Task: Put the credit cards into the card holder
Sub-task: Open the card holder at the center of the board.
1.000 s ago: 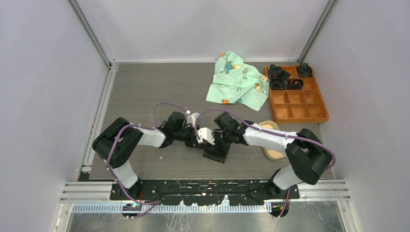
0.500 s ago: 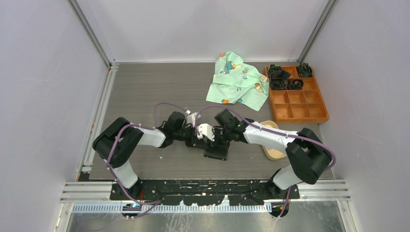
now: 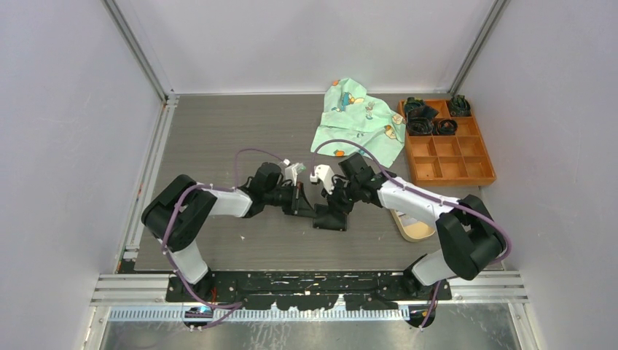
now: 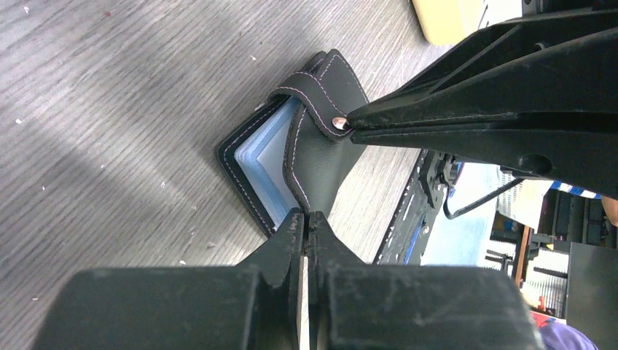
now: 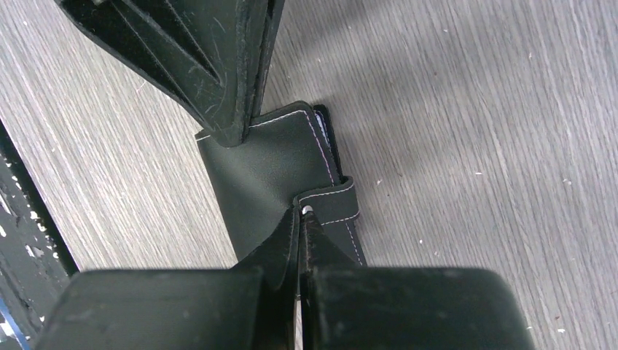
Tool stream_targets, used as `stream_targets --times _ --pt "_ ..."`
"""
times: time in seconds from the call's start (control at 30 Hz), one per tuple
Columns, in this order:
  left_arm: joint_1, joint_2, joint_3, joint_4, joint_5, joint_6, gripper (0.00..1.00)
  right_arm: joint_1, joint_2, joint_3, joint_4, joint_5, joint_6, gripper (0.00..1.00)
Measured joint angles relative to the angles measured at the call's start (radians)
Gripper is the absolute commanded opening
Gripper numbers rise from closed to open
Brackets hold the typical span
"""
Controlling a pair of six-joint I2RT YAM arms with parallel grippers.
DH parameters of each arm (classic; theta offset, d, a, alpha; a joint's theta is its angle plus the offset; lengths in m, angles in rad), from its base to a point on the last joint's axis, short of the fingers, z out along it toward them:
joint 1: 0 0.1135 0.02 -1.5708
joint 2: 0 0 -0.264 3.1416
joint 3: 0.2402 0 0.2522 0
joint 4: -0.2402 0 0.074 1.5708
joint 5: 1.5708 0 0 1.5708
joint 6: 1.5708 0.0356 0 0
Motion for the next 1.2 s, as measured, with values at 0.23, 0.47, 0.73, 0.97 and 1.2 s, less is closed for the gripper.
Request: stream_targets --times 0.23,0.47,0.73,0.97,1.2 --pt "0.002 0.014 0.053 -0.088 -0.006 0.048 0.00 -0.008 0.000 0.008 0.001 0.028 0.048 0.01" --pt "0.002 0.029 0.077 -0.209 -0.010 0.104 0.00 -0.046 0.000 0.020 0.002 0.119 0.058 0.01" --pt "0.013 0.034 0.089 -0.251 -0.009 0.111 0.05 -0.113 -0.003 0.027 -0.004 0.009 0.121 0.01" --pt "0.033 -0.098 0.091 -0.247 -0.068 0.111 0.40 -0.254 -0.048 0.026 0.034 -0.217 0.299 0.01" --pt "0.069 -0.316 0.043 -0.181 -0.233 0.106 0.63 -0.322 -0.096 0.008 0.114 -0.263 0.446 0.01"
